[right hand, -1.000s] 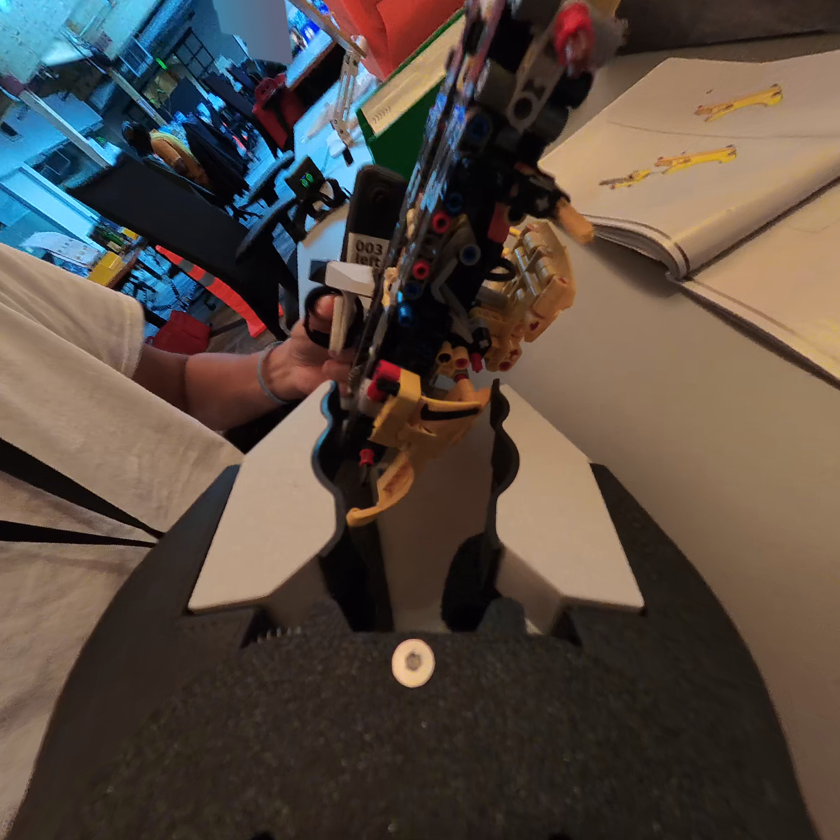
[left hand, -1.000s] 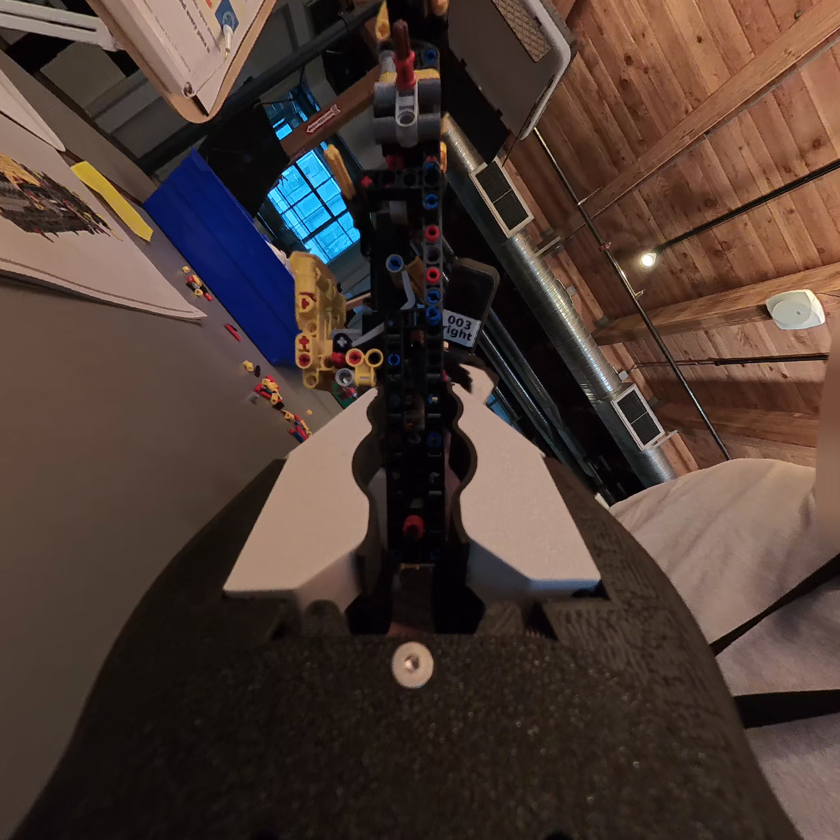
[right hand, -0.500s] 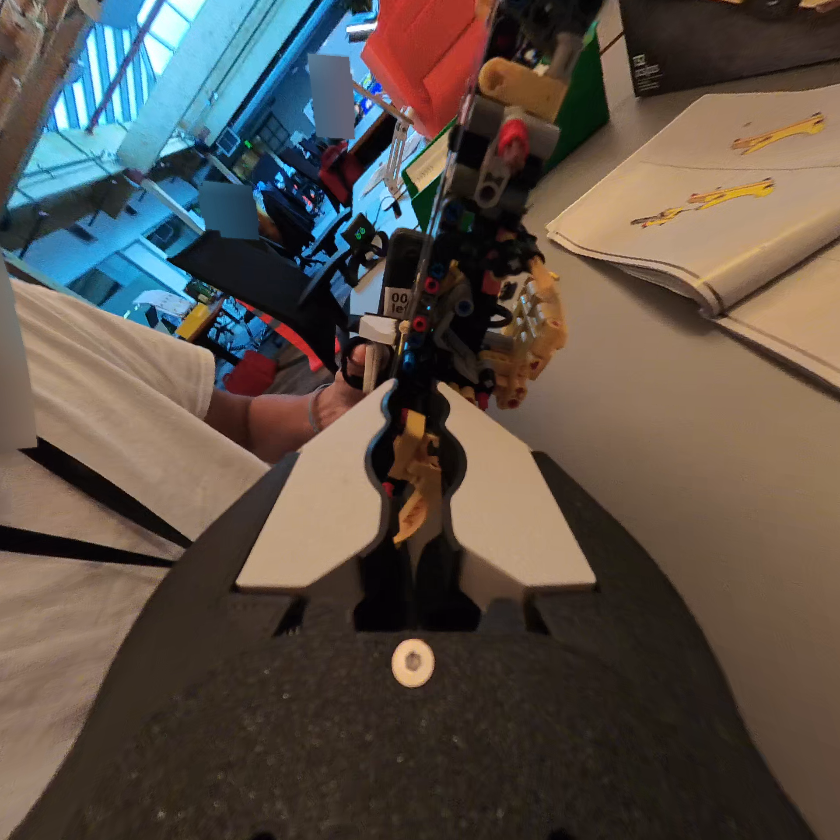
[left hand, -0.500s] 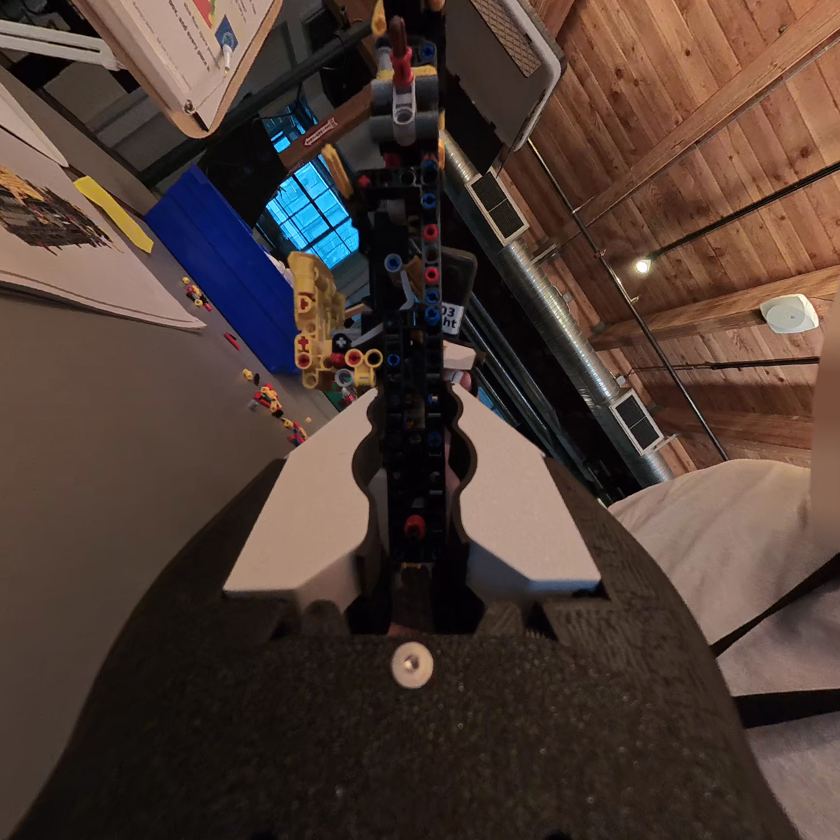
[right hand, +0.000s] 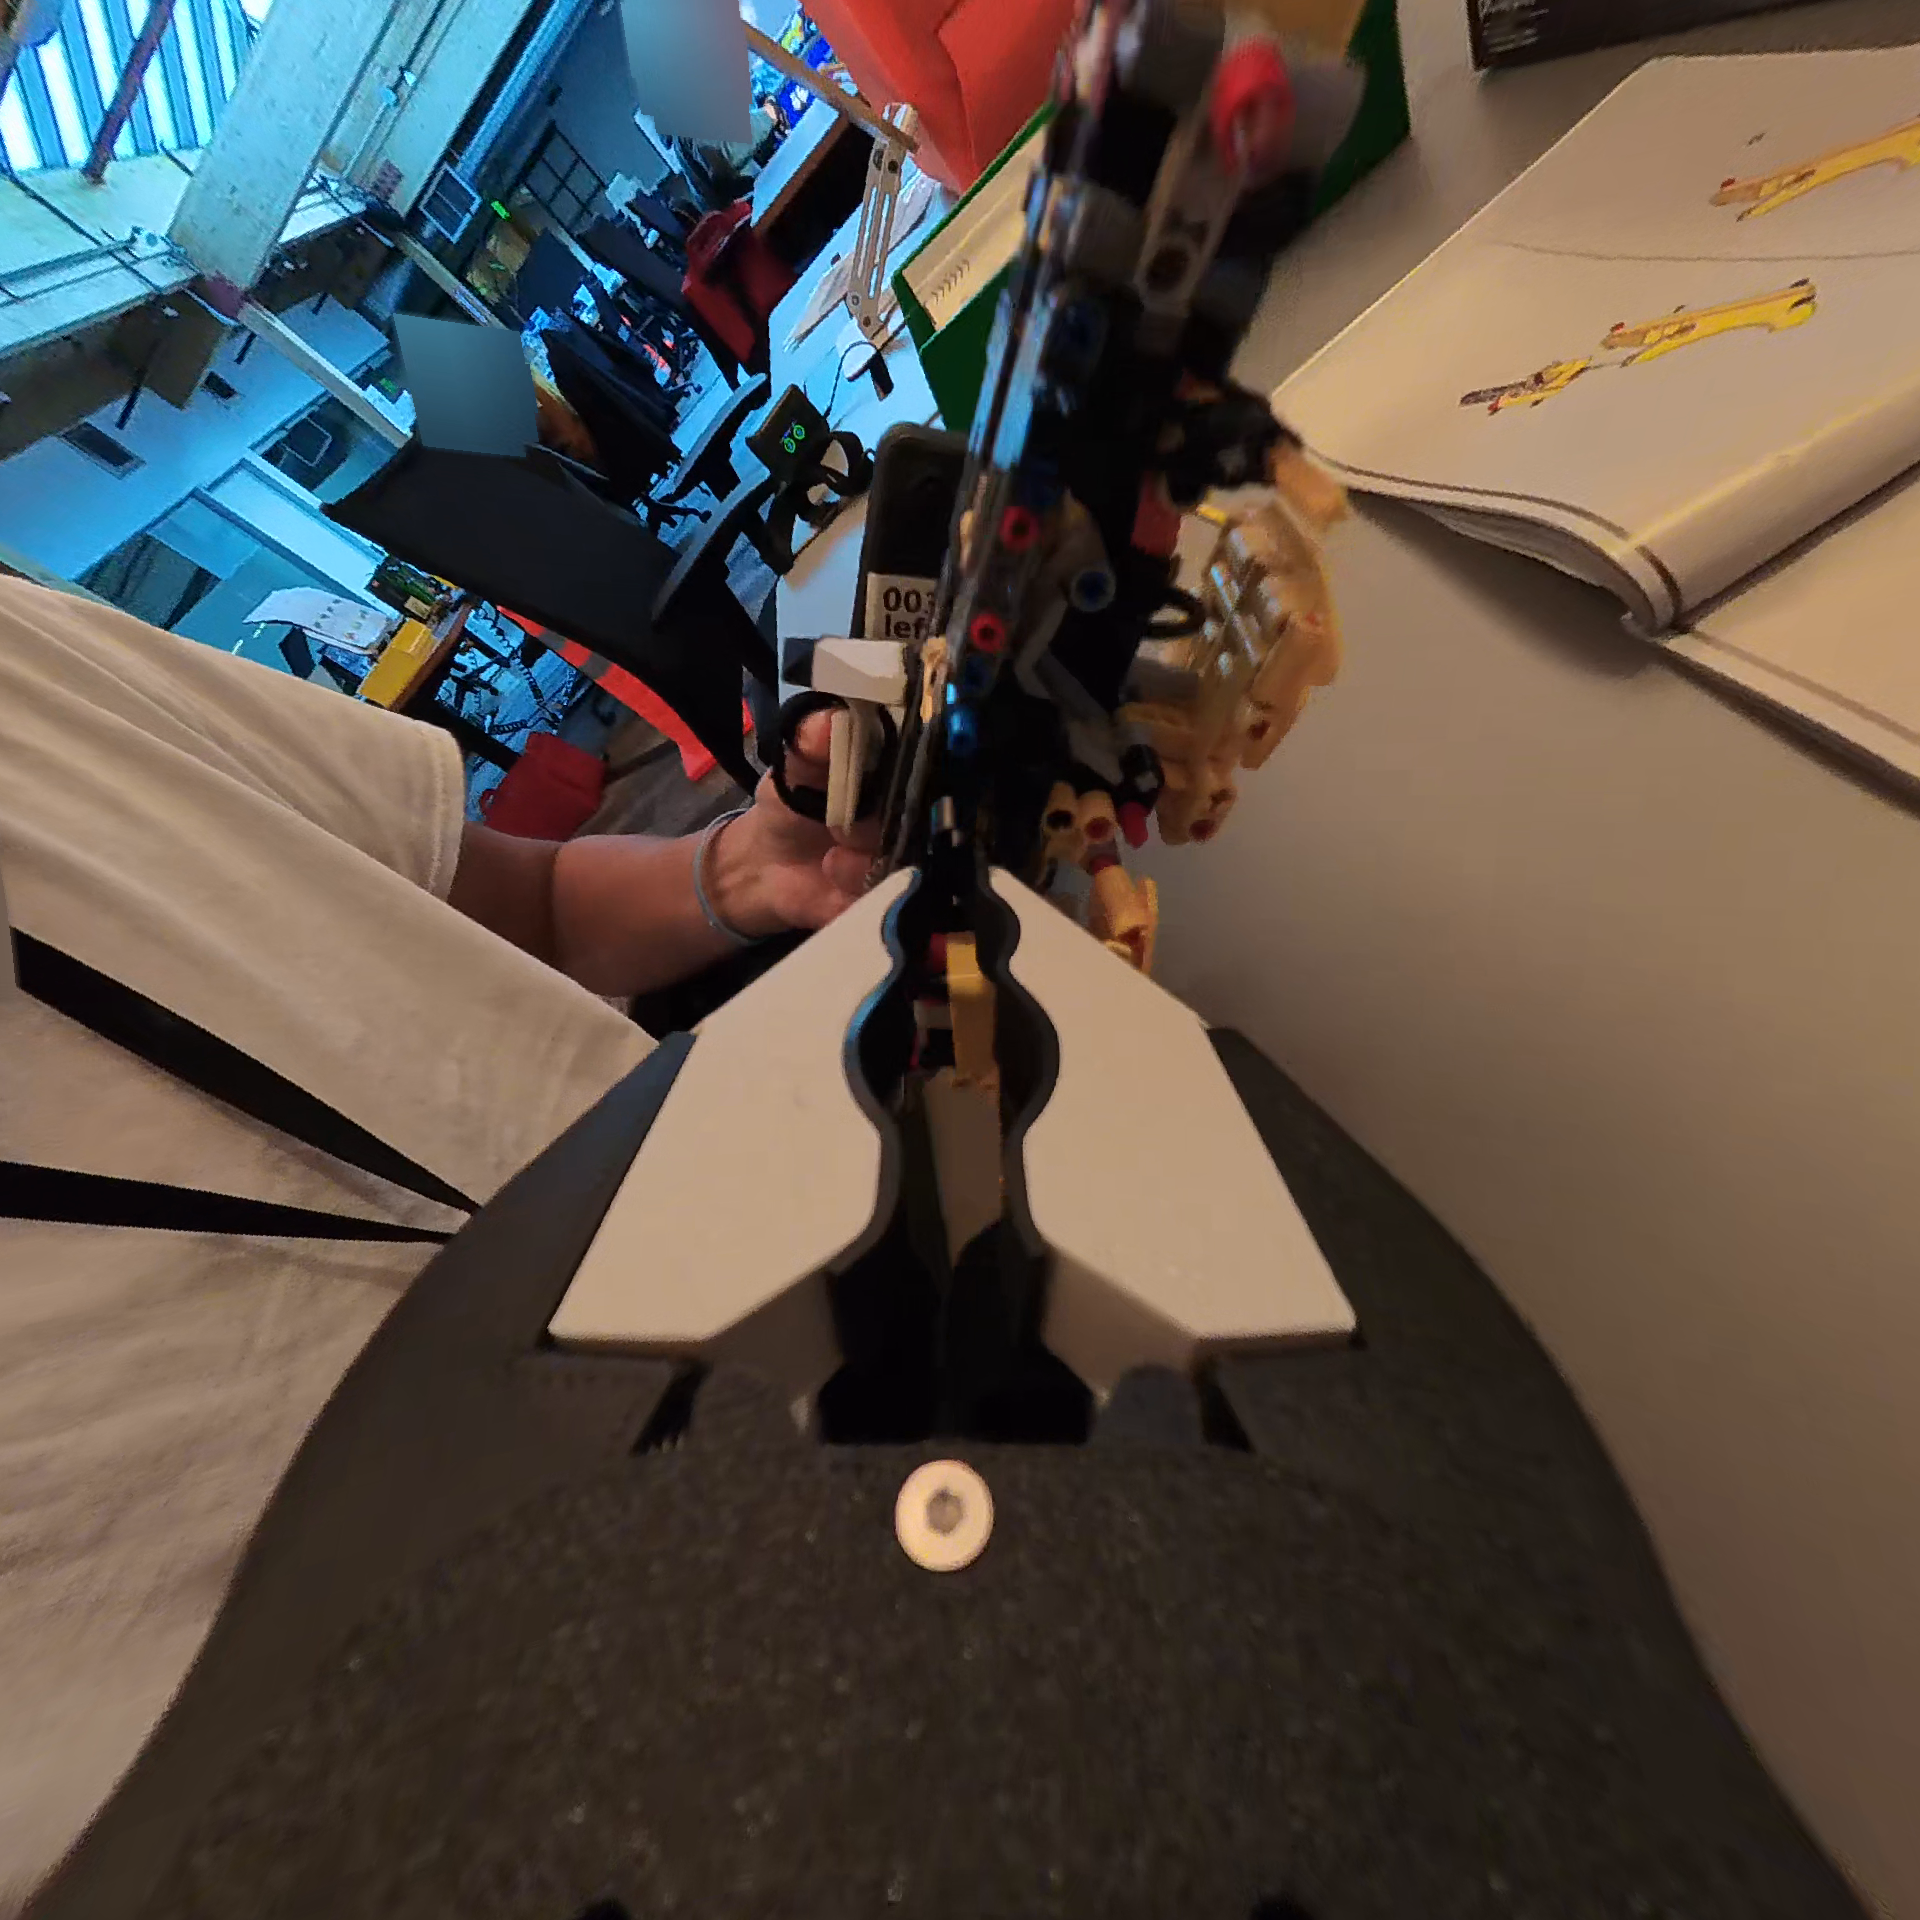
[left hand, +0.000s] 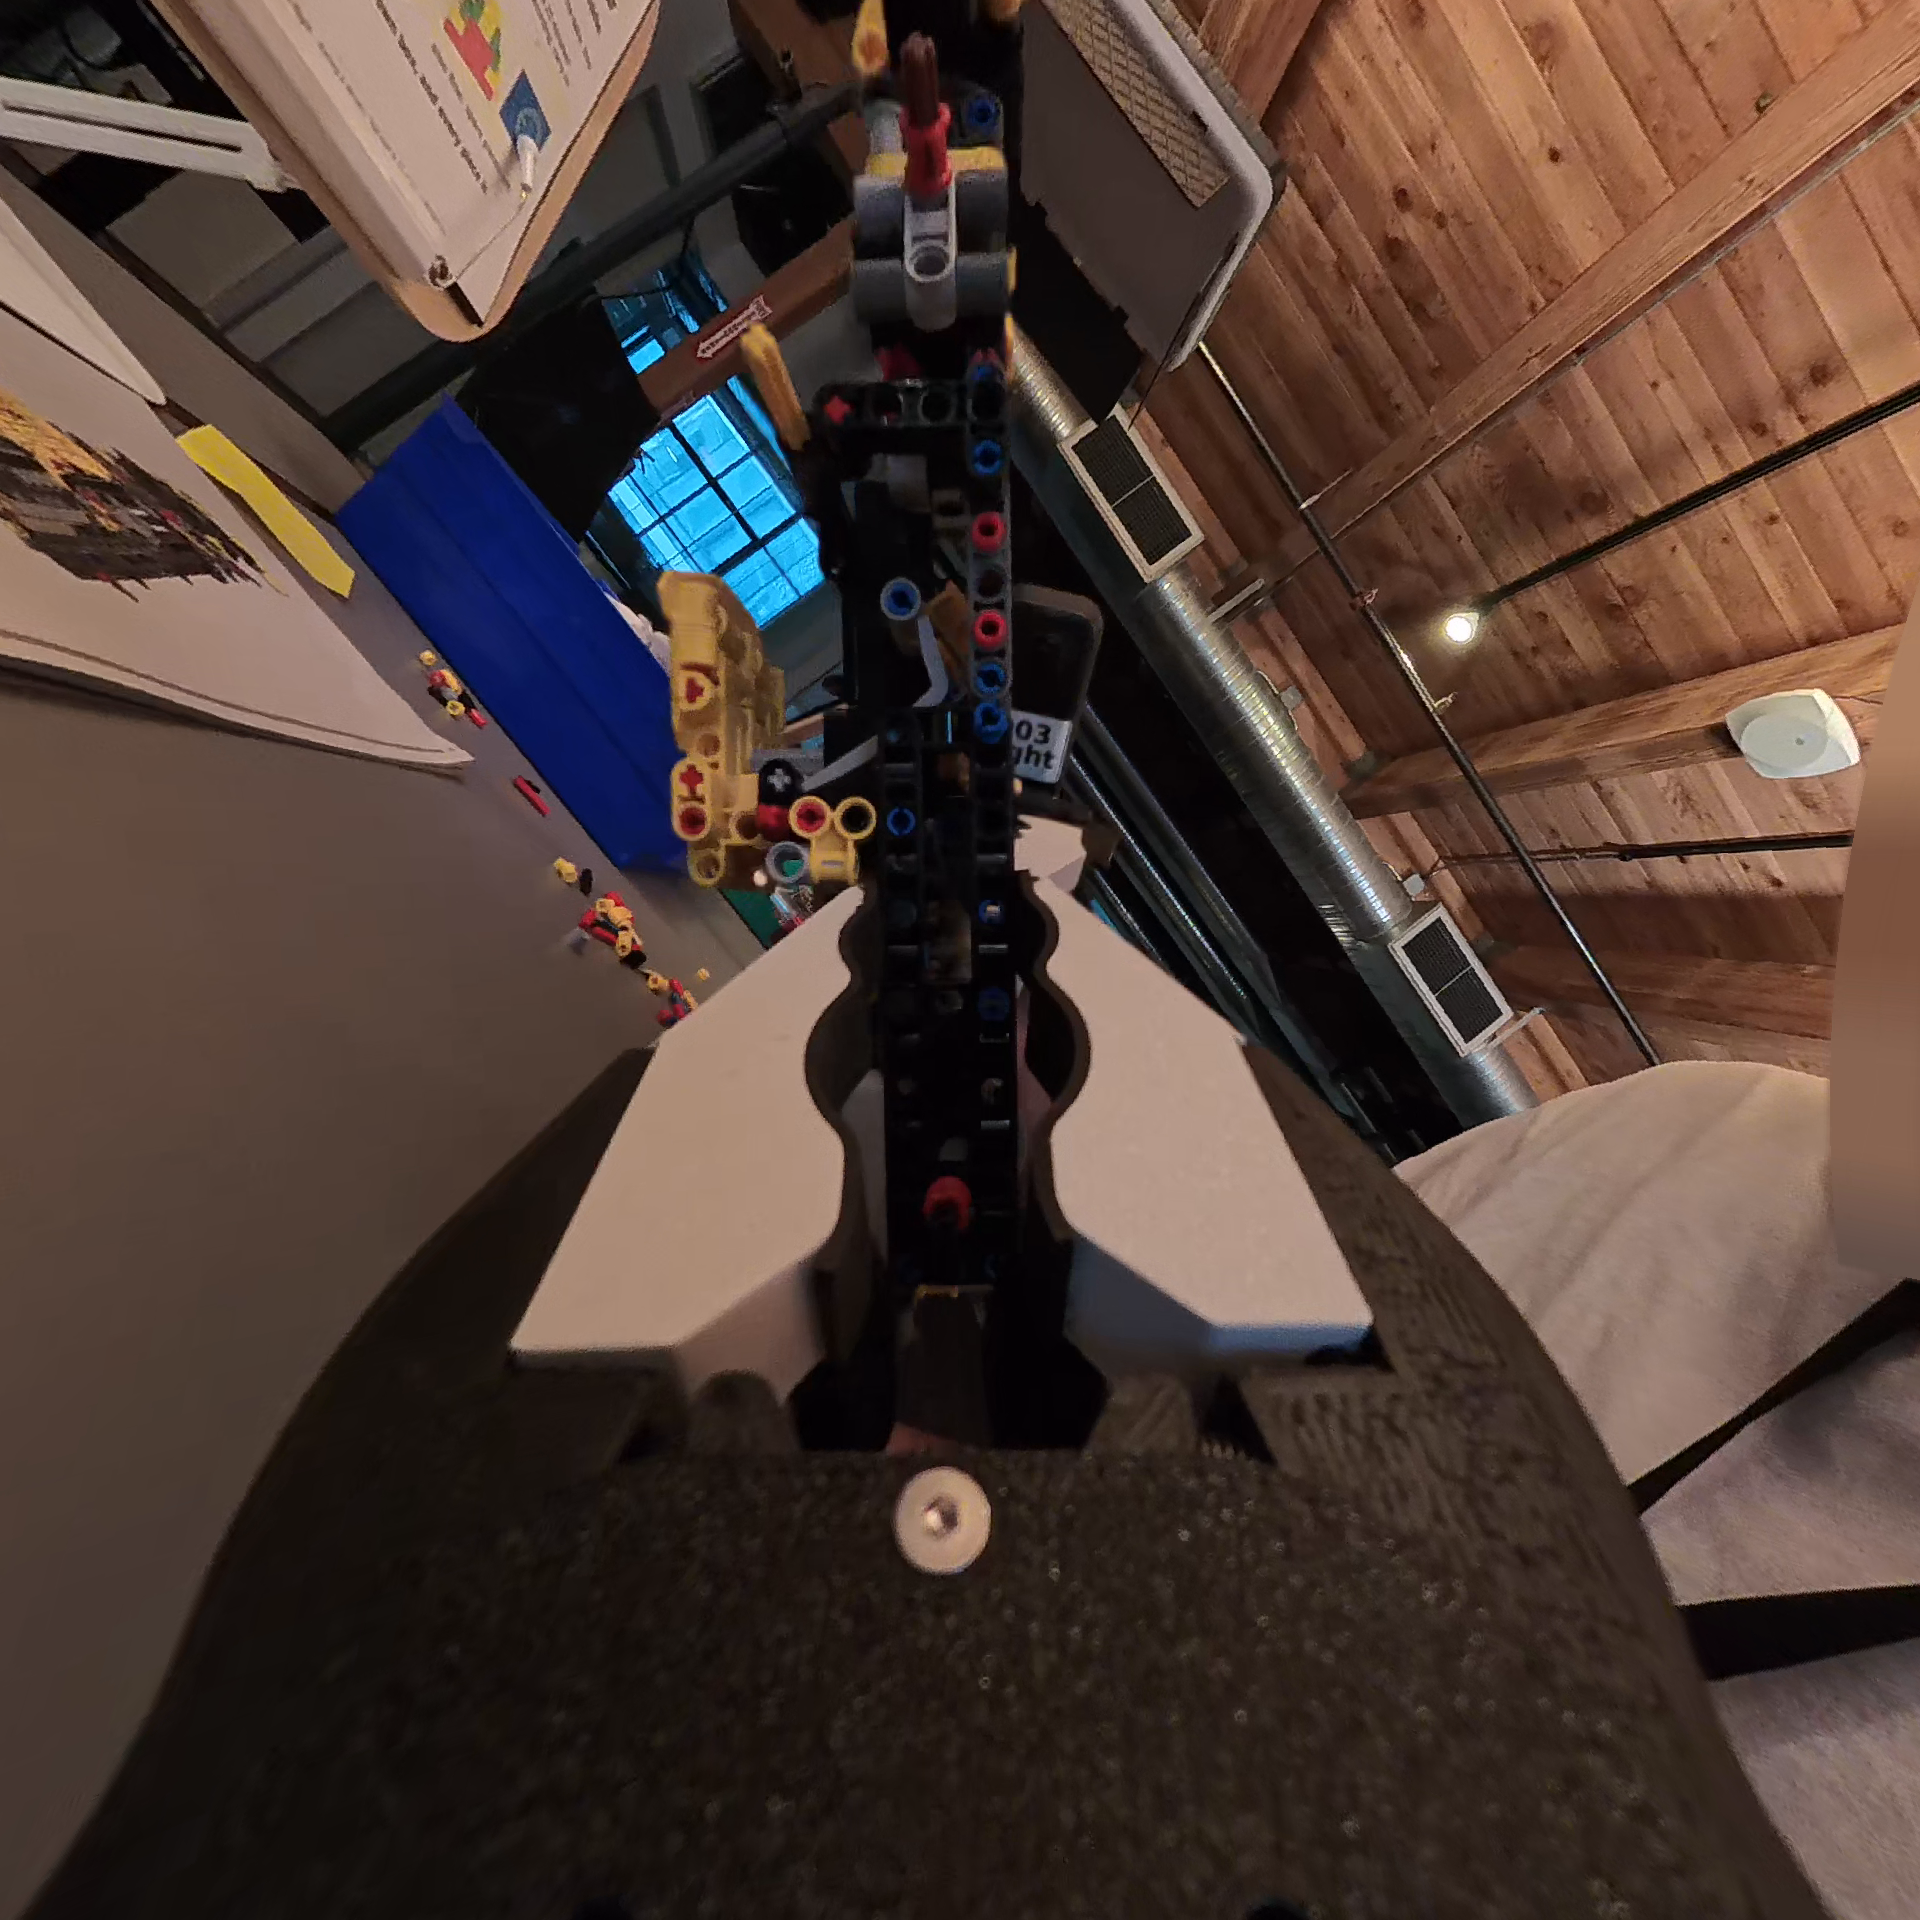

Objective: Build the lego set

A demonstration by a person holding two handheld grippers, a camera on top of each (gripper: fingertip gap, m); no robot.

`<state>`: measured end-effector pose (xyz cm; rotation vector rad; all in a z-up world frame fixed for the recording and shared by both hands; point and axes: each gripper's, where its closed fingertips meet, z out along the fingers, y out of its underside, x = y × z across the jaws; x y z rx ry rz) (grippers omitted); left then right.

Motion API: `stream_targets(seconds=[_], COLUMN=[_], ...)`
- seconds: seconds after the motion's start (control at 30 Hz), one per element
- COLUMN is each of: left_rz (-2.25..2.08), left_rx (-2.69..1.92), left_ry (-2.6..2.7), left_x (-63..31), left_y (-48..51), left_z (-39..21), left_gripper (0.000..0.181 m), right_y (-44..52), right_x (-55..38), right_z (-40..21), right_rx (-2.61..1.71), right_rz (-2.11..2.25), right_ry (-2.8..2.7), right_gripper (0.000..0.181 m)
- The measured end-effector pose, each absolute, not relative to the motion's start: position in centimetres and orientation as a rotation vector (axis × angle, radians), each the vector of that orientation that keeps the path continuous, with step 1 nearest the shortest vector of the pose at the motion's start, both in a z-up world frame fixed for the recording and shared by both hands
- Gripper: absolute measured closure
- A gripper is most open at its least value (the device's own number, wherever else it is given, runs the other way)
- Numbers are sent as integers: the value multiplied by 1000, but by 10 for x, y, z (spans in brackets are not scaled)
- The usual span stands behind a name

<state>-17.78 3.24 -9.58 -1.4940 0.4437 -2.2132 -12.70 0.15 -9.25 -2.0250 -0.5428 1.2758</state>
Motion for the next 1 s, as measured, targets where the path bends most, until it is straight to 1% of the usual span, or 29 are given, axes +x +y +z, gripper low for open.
stream_targets(seconds=[0.17,0.37,0.7,1.0], left_rz=[-2193,-2128,-2098,-2098], left_rx=[-1473,-1434,-1377,-1404], left_ry=[474,587,658,656], left_x=[-179,-179,-180,-176], left_y=[30,22,14,14], left_z=[-93,-87,-79,-83], left_gripper=[157,157,158,157], right_y=[1,-5,-13,-14], right_x=[-126,-125,-122,-122], right_z=[-87,-81,-70,-71], right_rx=[-1994,-1994,-1933,-1915], right_rz=[1338,1513,1624,1512], right_ry=[-517,-468,-450,-494], right_gripper=[175,175,175,175])
